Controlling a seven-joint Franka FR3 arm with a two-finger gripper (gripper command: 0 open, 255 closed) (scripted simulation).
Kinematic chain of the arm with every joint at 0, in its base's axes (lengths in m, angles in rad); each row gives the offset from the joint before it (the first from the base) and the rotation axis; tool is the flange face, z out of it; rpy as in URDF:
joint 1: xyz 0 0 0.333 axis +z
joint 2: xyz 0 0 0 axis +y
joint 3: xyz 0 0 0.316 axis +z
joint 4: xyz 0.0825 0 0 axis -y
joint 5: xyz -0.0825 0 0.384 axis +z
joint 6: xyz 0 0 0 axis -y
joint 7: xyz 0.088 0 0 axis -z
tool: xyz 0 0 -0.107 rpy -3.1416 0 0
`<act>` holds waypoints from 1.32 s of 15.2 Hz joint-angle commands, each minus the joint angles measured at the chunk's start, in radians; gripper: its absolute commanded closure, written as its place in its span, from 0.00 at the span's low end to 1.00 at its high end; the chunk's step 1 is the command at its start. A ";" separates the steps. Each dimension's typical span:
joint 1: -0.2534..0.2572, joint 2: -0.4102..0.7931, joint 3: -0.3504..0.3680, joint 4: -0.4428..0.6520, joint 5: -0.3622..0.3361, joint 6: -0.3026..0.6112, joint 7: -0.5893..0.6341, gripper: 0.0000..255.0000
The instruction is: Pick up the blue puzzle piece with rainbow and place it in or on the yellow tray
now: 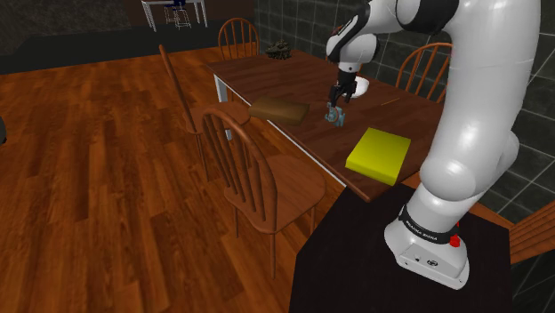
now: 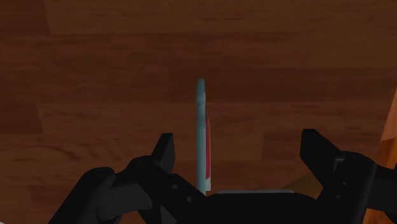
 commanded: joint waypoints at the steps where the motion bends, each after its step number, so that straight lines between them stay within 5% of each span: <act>1: -0.036 0.078 0.005 0.072 0.038 0.002 -0.027 0.00; 17: -0.055 0.148 0.031 0.063 0.079 0.075 -0.052 0.00; 18: -0.055 0.148 0.031 0.063 0.079 0.075 -0.052 1.00; 20: -0.055 0.148 0.031 0.063 0.079 0.075 -0.052 1.00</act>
